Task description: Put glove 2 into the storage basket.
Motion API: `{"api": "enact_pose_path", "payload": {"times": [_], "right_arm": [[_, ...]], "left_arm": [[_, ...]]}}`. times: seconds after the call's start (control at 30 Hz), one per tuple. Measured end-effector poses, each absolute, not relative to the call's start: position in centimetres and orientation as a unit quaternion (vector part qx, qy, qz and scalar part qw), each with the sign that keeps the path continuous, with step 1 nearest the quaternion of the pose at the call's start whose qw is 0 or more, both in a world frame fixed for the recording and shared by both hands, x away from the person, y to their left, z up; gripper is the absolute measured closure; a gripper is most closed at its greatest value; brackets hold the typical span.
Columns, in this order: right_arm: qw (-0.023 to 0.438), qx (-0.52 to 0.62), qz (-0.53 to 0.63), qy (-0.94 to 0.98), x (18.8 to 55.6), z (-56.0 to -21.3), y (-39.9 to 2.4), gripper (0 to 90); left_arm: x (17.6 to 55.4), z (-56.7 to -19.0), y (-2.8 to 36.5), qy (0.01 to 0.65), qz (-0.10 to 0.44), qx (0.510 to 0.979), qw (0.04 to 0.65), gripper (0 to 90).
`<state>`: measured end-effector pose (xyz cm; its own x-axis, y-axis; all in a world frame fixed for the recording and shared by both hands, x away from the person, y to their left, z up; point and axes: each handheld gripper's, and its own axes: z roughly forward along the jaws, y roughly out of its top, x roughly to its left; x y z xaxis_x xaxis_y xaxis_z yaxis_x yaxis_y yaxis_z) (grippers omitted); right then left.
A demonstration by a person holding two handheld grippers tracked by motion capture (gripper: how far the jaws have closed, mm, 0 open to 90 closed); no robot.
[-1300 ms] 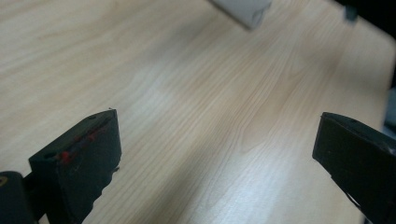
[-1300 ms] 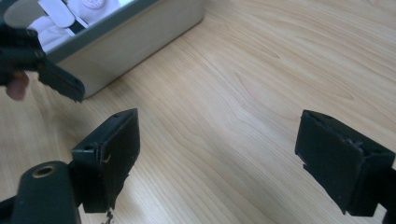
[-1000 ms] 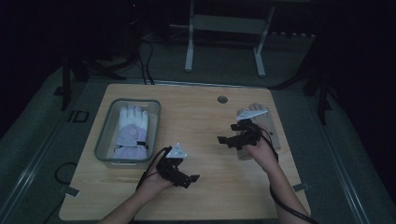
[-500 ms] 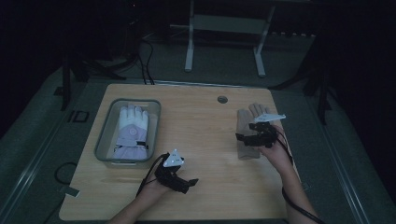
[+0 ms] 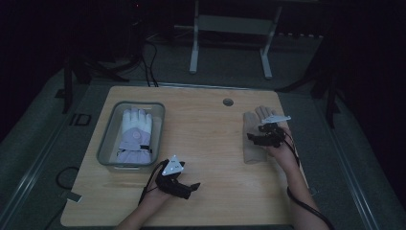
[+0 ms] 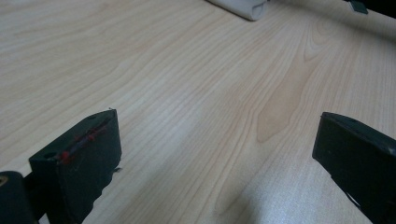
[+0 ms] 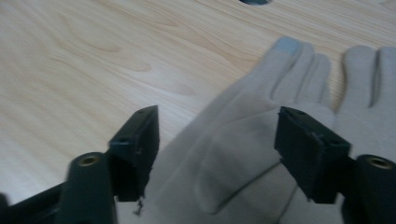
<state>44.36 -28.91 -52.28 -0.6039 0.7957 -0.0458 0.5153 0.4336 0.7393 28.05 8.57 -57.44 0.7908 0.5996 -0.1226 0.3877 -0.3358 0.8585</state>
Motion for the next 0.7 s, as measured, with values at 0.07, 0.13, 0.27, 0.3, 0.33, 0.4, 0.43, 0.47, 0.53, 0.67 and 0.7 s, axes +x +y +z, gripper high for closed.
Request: {"api": "enact_pose_path", "payload": {"times": [0.07,0.13,0.27,0.3,0.33,0.4,0.43,0.47,0.53,0.67,0.7], "right_arm": [[0.201,0.404,0.342,0.824,44.8,-52.8,-29.0,35.6],[0.200,0.413,0.331,0.824,45.3,-53.4,-29.2,37.2],[0.185,0.434,0.299,0.829,45.9,-54.8,-29.4,39.5],[0.188,0.430,0.305,0.829,45.9,-54.9,-29.4,41.6],[0.184,0.428,0.304,0.831,45.8,-54.9,-29.4,51.0],[0.187,0.433,0.288,0.834,45.8,-54.6,-29.0,62.0],[0.186,0.433,0.284,0.835,45.7,-54.5,-28.8,66.4],[0.188,0.432,0.280,0.836,45.6,-54.4,-28.5,70.3],[0.189,0.434,0.279,0.836,45.5,-54.4,-28.2,73.8],[0.169,0.447,0.302,0.825,45.1,-53.8,-28.0,76.5],[0.165,0.448,0.307,0.823,45.0,-53.6,-27.9,76.6]], "left_arm": [[28.1,-57.5,8.6,0.307,0.107,0.809,0.490,1.5],[28.0,-57.5,8.6,0.307,0.111,0.806,0.493,1.5],[27.9,-57.5,8.5,0.305,0.108,0.807,0.493,1.5],[27.9,-57.5,8.5,0.307,0.109,0.807,0.493,1.5],[27.9,-57.5,8.5,0.309,0.110,0.805,0.494,1.6],[27.8,-57.5,8.5,0.311,0.109,0.804,0.496,1.6],[27.8,-57.5,8.5,0.311,0.110,0.803,0.496,1.5],[27.7,-57.5,8.5,0.310,0.111,0.803,0.496,1.5],[27.7,-57.5,8.5,0.308,0.113,0.805,0.495,1.5],[27.7,-57.6,8.5,0.308,0.114,0.804,0.495,1.5],[27.6,-57.6,8.5,0.308,0.117,0.804,0.495,1.5]]}}
